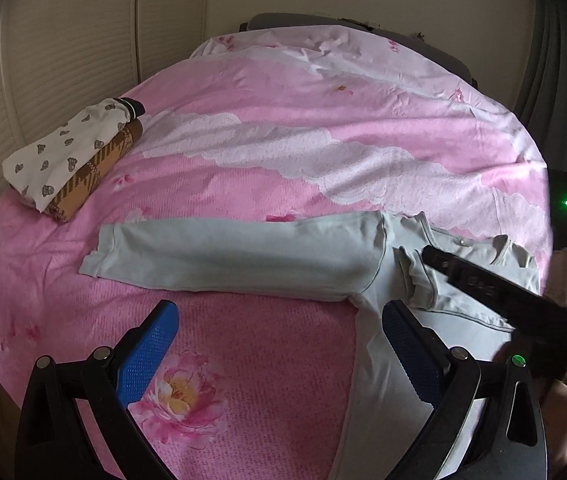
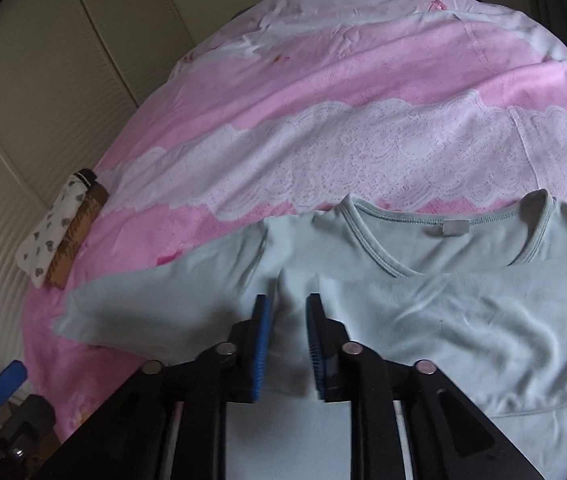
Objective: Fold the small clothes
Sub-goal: 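Fold the held sleeve across the shirt body with the right gripper, release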
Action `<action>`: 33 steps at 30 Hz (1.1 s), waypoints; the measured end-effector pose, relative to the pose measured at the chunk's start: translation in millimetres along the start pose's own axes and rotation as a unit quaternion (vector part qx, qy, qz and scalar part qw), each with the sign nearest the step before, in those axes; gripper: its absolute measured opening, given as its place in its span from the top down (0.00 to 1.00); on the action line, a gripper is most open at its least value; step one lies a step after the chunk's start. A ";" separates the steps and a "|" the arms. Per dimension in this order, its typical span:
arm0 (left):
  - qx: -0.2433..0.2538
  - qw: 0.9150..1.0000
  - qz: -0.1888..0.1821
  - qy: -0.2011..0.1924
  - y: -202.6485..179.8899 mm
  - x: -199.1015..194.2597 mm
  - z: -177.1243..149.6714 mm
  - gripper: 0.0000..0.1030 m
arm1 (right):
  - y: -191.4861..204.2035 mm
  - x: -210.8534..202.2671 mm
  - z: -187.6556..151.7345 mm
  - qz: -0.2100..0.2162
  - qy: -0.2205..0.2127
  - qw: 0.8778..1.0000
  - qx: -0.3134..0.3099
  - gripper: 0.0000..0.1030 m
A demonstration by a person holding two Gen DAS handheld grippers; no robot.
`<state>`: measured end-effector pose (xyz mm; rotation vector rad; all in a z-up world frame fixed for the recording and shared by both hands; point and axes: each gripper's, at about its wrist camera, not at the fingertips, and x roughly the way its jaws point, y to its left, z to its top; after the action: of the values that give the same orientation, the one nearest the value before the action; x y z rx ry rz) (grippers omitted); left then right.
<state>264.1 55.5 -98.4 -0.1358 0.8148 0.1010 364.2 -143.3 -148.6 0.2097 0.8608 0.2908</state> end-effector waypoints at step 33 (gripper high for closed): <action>0.103 0.994 -0.019 0.034 -162.1 67.6 -15.3 0.00 | -191.4 -98.9 -71.3 -0.215 0.001 0.976 0.046 0.63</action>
<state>322.3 -104.3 -144.9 0.0401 0.8858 -0.0238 280.3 -351.7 -180.2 0.1044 0.8992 -0.1529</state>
